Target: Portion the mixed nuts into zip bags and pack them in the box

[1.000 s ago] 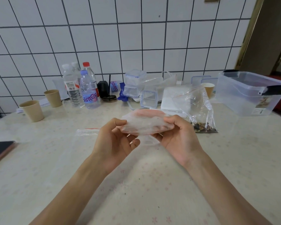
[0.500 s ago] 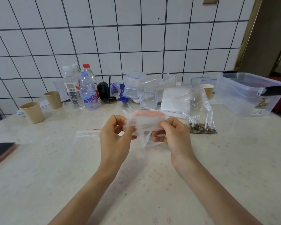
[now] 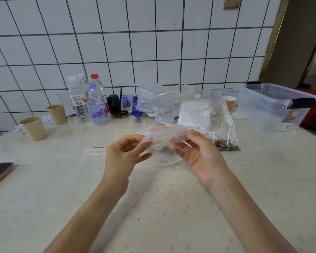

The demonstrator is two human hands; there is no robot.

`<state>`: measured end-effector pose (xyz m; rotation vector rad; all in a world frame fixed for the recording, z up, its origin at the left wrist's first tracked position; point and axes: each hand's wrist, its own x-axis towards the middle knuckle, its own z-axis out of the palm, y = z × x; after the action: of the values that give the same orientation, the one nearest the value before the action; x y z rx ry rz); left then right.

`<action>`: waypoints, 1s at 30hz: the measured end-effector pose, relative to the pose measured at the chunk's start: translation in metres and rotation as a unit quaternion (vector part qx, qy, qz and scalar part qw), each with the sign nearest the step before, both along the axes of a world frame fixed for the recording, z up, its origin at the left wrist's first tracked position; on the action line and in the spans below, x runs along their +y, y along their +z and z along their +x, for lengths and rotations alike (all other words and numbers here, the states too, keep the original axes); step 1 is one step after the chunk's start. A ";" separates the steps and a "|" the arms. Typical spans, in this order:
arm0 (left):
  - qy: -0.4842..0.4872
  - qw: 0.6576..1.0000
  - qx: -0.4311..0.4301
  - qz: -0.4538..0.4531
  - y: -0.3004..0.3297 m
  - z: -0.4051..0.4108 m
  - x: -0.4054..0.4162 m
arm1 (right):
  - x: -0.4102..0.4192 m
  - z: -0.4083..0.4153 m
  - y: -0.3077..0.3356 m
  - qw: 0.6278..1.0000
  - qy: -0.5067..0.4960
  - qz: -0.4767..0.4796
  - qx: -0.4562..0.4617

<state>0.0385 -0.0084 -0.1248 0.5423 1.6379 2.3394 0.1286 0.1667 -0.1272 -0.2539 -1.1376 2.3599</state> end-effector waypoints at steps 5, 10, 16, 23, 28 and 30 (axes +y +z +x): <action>-0.074 0.994 -0.082 0.023 0.002 -0.003 -0.001 | 0.001 0.000 -0.001 0.999 0.032 0.014 0.011; -0.171 0.947 -0.230 0.143 0.004 -0.008 0.001 | -0.005 -0.005 -0.002 0.998 0.062 -0.008 0.019; -0.206 0.957 -0.180 0.094 -0.002 -0.008 0.003 | -0.006 -0.006 0.000 0.995 0.096 -0.007 0.023; -0.189 0.965 -0.152 0.094 -0.002 -0.011 0.003 | -0.007 -0.007 -0.004 0.988 0.138 0.043 0.050; -0.216 0.958 -0.152 0.113 -0.004 -0.011 0.001 | -0.005 -0.001 0.000 0.983 0.153 0.098 0.041; -0.218 0.967 -0.103 0.082 -0.006 -0.011 -0.001 | -0.004 0.002 0.001 0.975 0.136 0.172 0.033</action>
<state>0.0277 -0.0092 -0.1309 0.5987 1.1074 2.1239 0.1301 0.1629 -0.1259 0.1094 -1.6055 2.3222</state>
